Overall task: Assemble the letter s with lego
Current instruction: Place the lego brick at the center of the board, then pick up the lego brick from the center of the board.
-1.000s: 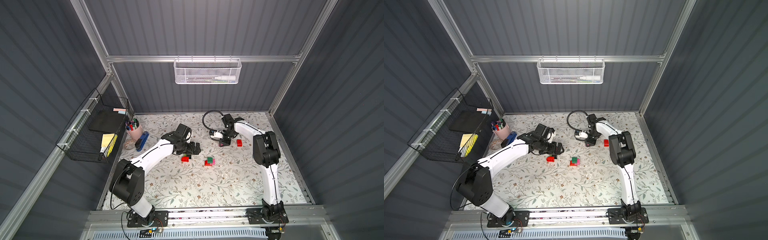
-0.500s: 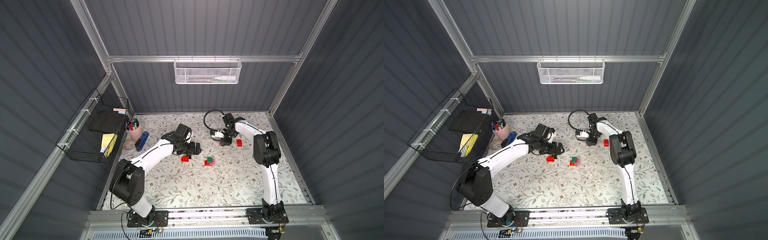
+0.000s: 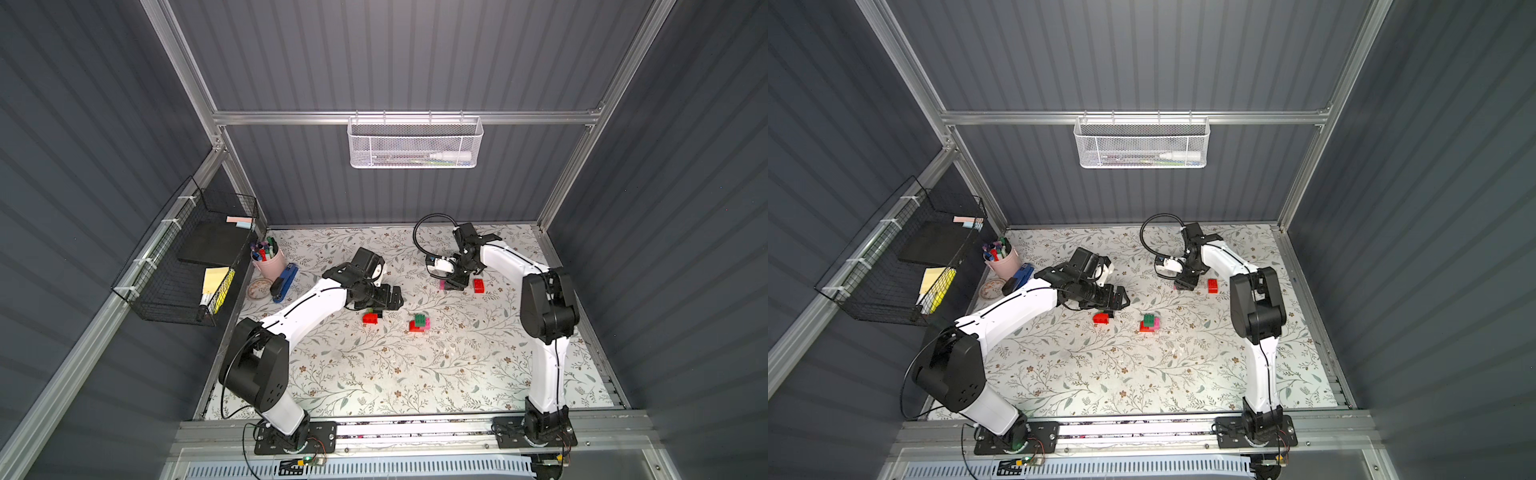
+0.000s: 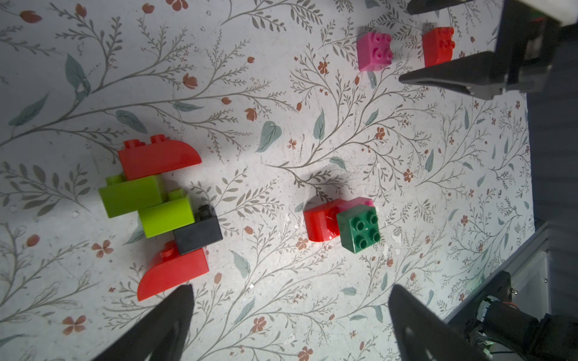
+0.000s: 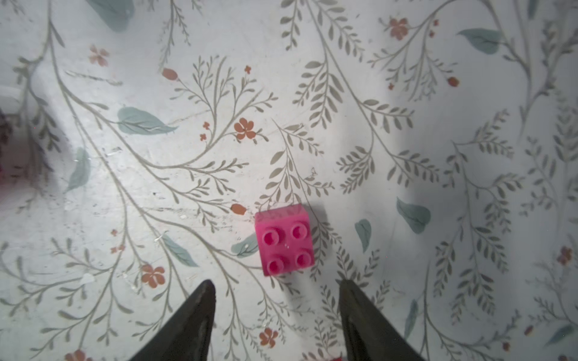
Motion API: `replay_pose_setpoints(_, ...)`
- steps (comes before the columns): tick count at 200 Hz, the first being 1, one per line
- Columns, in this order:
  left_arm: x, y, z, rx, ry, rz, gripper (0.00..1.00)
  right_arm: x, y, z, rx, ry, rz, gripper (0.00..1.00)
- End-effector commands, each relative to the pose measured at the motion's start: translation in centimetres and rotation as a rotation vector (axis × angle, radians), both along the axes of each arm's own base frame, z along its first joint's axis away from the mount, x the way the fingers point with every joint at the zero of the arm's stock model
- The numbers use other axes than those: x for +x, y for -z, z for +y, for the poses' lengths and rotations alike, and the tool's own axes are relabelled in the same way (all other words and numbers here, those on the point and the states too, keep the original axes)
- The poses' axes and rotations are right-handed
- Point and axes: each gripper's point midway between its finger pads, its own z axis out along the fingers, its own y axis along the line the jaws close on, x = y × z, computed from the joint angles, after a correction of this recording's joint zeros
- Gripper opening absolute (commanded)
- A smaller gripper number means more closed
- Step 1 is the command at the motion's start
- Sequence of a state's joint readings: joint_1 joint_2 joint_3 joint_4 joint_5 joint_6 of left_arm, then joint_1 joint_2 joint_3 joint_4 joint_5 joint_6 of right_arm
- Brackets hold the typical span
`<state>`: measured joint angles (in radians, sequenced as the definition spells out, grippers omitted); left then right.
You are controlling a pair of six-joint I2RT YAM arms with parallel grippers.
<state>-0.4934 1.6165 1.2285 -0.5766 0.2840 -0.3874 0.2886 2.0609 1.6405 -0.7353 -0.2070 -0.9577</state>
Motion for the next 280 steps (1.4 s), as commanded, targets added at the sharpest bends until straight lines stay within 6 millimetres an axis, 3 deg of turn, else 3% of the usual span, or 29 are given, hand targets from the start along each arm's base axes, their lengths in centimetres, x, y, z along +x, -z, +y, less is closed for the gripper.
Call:
replay_pose_setpoints(1,-0.3,-0.6,0.1,-0.009,0.022,-0.001,0.99,0.5,-2.9,-1.8,0.094,0.174,-0.041,0.68)
replay_pose_setpoints(34,-0.1,-0.8,-0.1,-0.023,0.027,-0.010,1.00,1.5,-4.2,-7.4,0.111,0.638,-0.087,0.71)
replay_pose_setpoints(46,0.0,-1.0,-0.2,-0.026,0.029,-0.015,1.00,1.0,-4.3,-8.4,0.160,0.803,-0.027,0.70)
replay_pose_setpoints(78,0.1,-1.0,-0.3,-0.026,0.033,-0.015,0.99,-0.8,-1.8,-10.6,0.127,1.113,0.082,0.69)
replay_pose_setpoints(187,0.0,-1.2,-0.3,-0.037,0.034,-0.019,1.00,0.9,3.4,-11.3,0.058,1.229,0.138,0.57)
replay_pose_setpoints(250,-0.2,-1.0,-0.3,-0.034,0.034,-0.015,1.00,1.6,4.4,-11.7,0.025,1.238,0.134,0.40)
replay_pose_setpoints(280,-0.2,-1.0,-0.3,-0.035,0.035,-0.011,1.00,1.7,4.7,-11.5,0.022,1.229,0.146,0.37)
